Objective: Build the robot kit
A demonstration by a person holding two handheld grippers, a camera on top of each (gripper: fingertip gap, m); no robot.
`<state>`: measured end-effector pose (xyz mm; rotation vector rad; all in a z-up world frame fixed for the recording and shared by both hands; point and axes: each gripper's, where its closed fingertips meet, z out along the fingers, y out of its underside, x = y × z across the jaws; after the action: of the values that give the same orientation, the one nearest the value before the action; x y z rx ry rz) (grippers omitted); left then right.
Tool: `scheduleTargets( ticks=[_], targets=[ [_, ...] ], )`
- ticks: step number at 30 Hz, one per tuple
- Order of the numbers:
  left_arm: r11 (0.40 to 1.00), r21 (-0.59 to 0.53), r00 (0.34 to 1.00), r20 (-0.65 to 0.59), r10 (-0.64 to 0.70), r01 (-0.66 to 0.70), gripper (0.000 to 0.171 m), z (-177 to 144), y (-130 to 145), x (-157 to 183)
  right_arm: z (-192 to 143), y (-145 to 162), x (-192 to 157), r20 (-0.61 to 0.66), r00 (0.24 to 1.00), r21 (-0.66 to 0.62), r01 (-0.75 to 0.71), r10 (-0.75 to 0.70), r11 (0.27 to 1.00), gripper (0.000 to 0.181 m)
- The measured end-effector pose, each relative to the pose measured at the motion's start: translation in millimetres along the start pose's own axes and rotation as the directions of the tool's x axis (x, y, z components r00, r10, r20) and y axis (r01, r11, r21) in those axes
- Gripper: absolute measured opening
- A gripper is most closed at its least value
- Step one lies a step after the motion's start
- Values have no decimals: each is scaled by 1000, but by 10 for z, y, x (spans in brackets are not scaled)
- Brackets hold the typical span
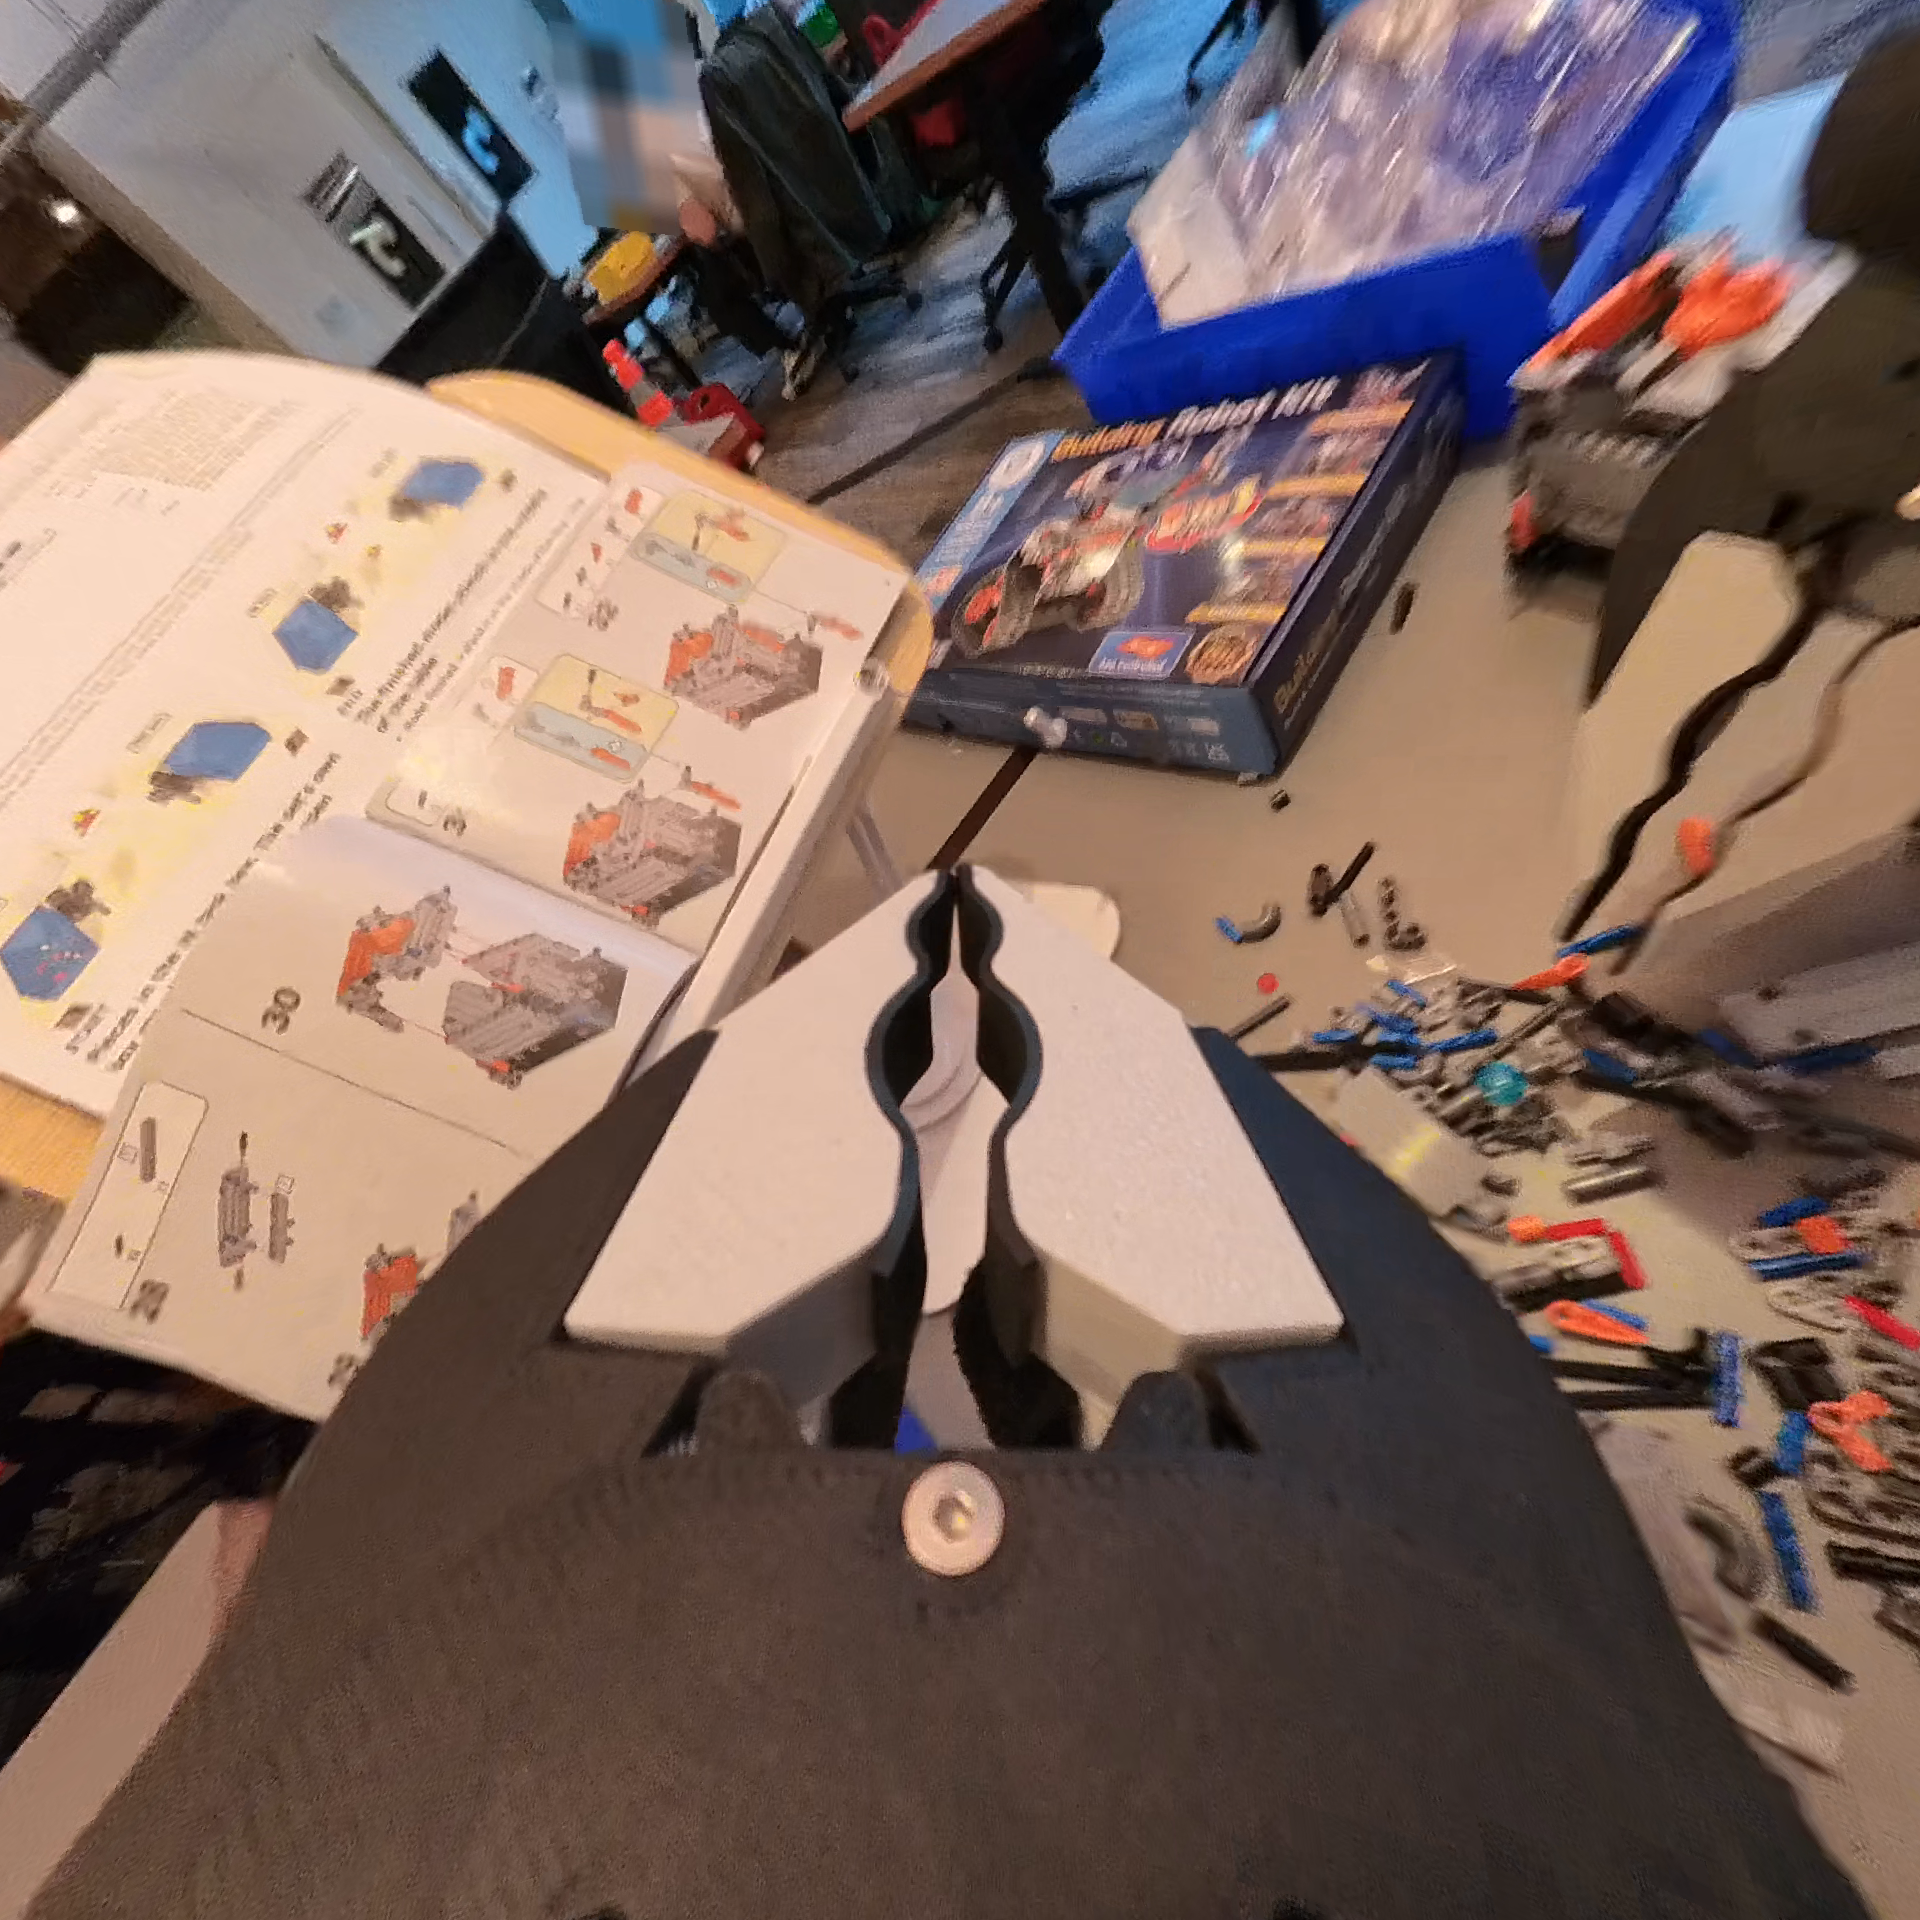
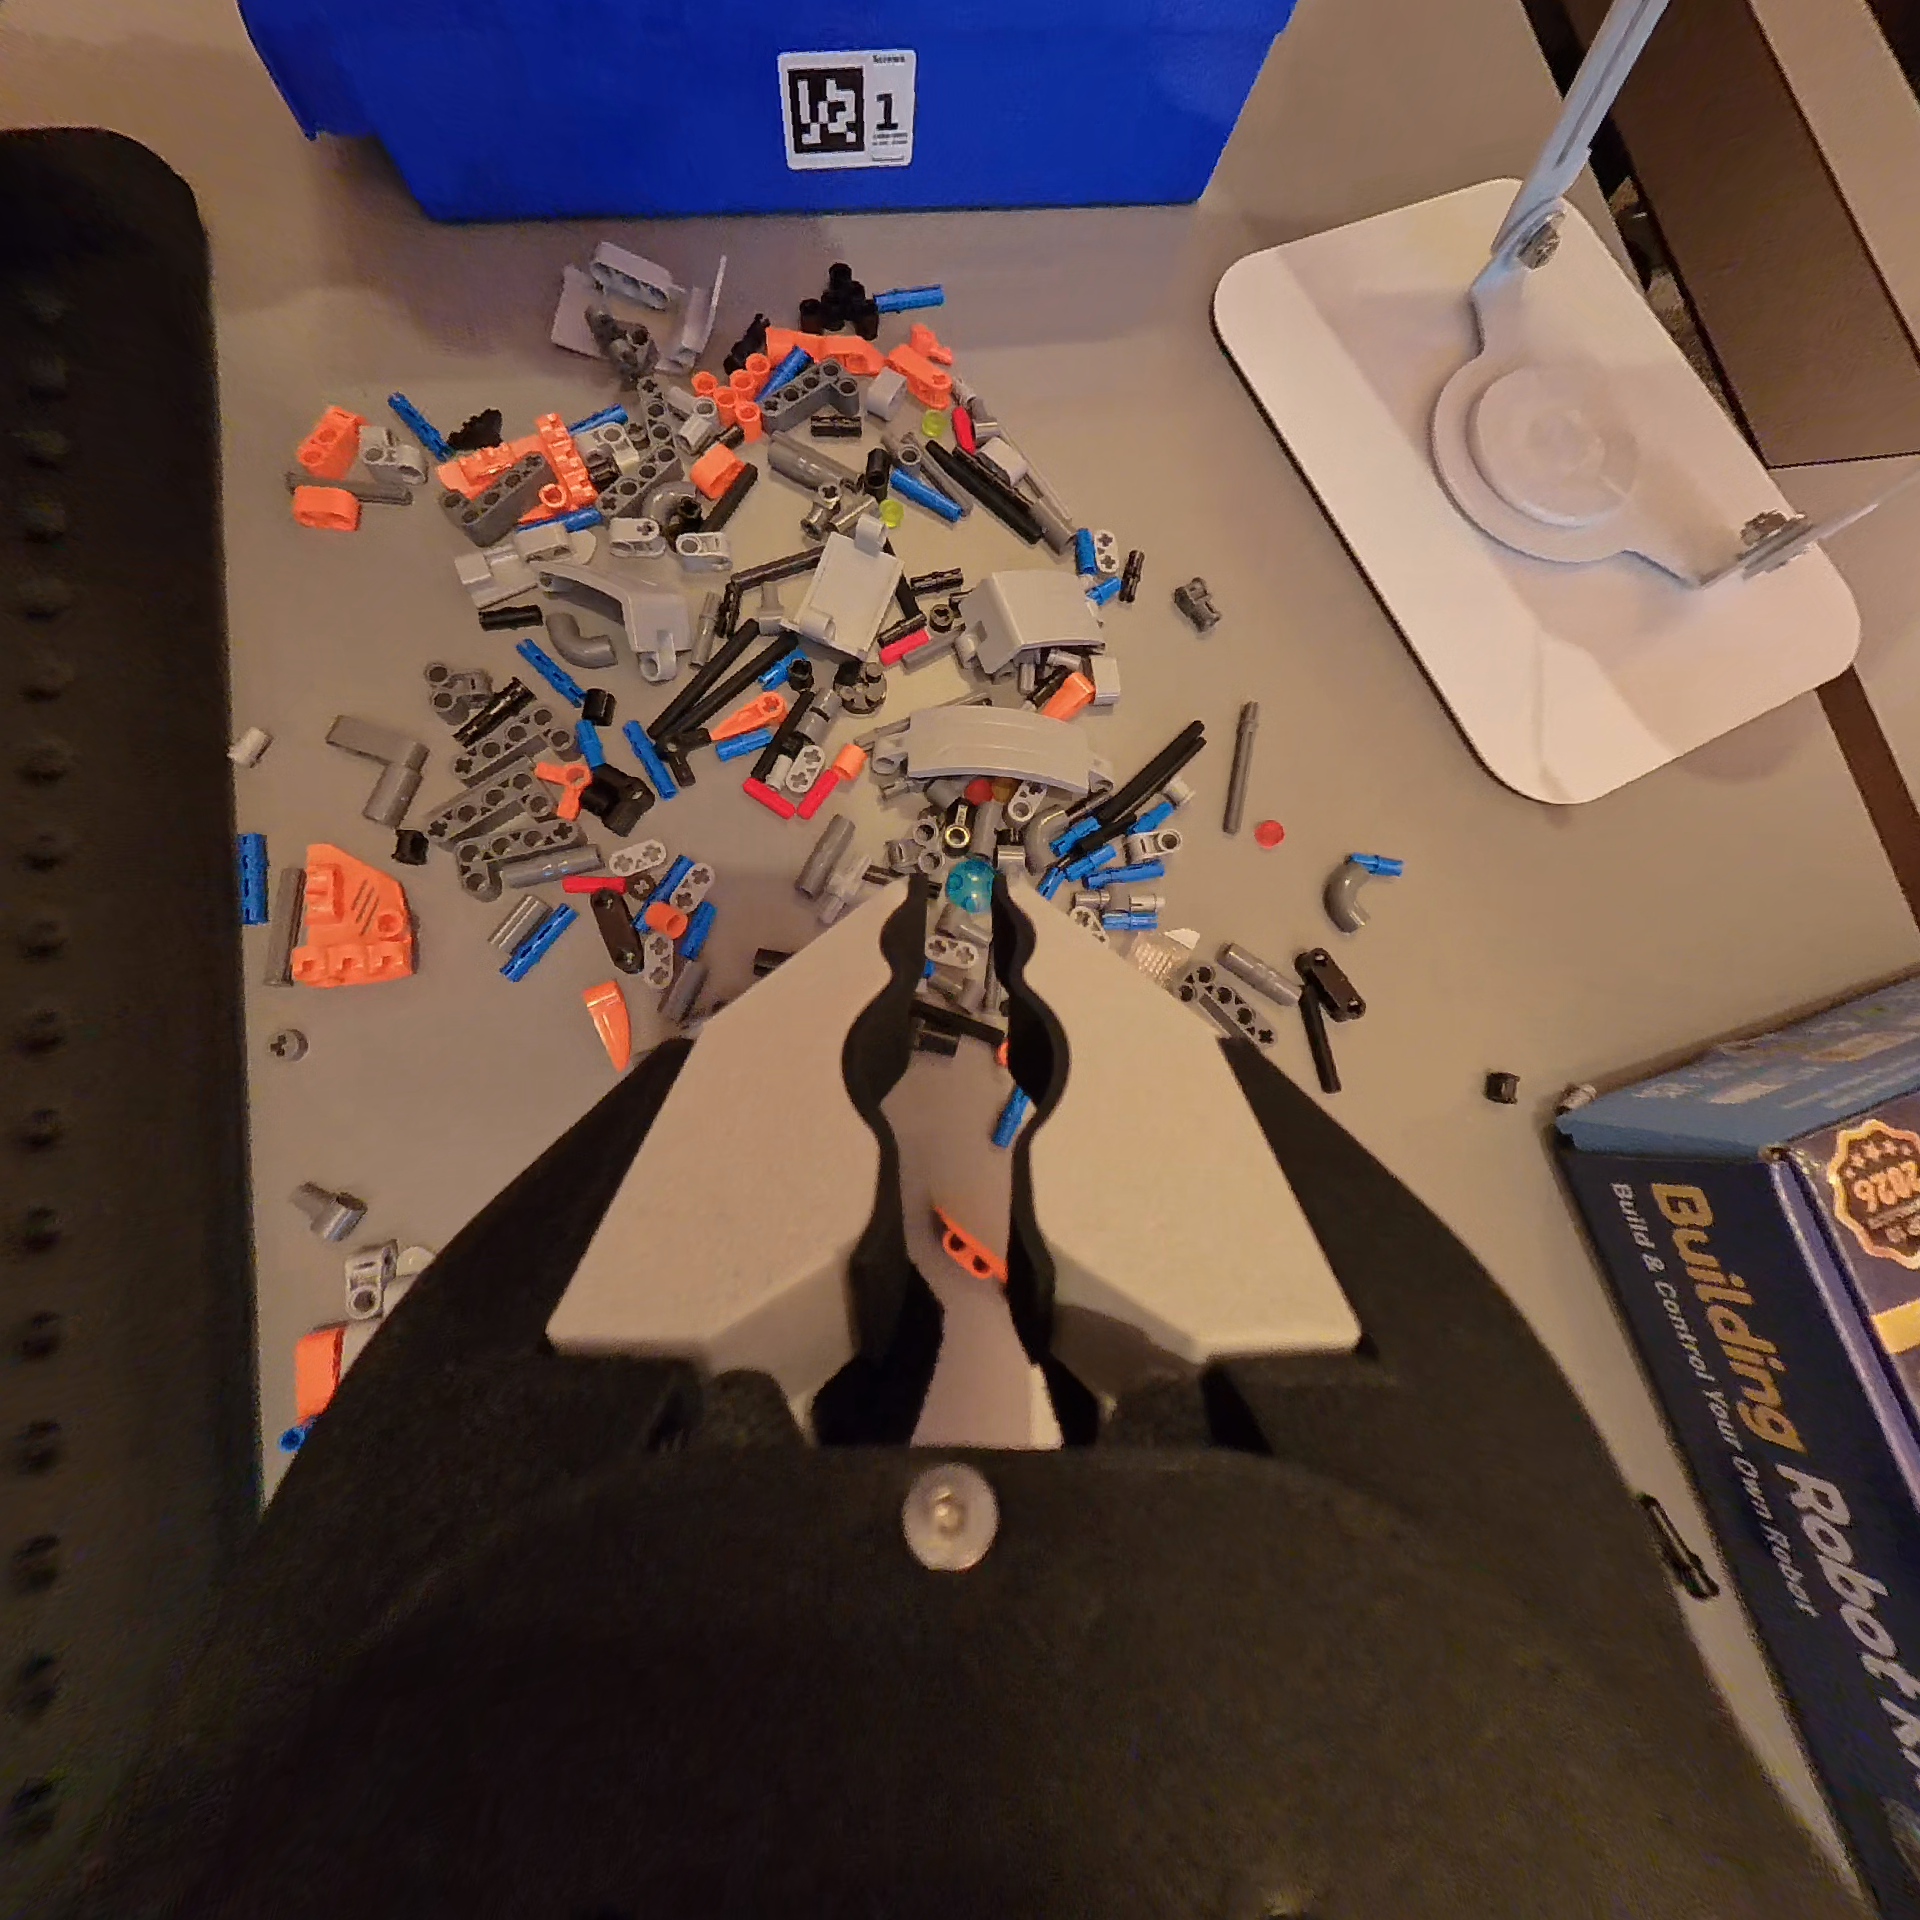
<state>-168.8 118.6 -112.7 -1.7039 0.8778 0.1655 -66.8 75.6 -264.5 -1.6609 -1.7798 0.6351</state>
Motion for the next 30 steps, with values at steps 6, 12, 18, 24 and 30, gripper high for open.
scheduleTargets(
  ticks=[6, 12, 18, 24, 30],
  targets=[
    [999, -34, 998, 57, -8, 10, 0, 76, 241, -77, 315, -343, -300, 90, 995, 49, 39, -43, 998, 13],
    [997, 6, 990, 117, -83, 83, 0, -91, 189, -221, 999, -661, -617, 164, 974, -34, 166, -158, 986, 13],
    [989, 78, 974, 176, -142, 130, 0, -326, 90, -396, 1450, -768, -778, 260, 956, -71, 157, -133, 985, 11],
    [982, 109, 971, 164, -172, 156, 0, -391, 103, -437, 1628, -802, -790, 262, 960, -107, 129, -97, 986, 8],
    [981, 113, 973, 151, -174, 157, 0, -382, 111, -419, 1628, -746, -769, 254, 964, -169, 127, -81, 977, 12]
  ],
)
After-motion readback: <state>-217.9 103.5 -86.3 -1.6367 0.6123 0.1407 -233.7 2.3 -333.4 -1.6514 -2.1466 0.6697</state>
